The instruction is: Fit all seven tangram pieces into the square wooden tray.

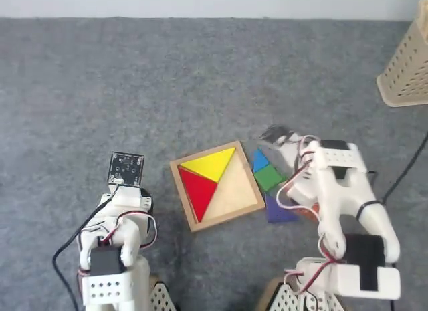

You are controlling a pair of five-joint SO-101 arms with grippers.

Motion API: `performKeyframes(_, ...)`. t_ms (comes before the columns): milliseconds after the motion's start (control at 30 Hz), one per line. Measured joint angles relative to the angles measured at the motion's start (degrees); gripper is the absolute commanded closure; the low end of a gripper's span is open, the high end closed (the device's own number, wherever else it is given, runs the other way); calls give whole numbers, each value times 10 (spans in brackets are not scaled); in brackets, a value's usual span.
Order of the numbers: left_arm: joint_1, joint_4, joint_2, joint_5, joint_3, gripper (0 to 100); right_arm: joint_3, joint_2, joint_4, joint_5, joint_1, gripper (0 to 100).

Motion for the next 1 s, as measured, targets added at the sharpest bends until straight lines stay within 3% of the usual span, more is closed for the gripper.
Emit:
performKeyframes(300,0,0,0,0,0,928,-57,33,0,-151,80,913)
performKeyframes(533,0,0,0,0,0,928,-62,34,0,-164,48,824)
performKeyframes(1000,0,0,0,0,0,928,-43,44,-1,-165,-4,830)
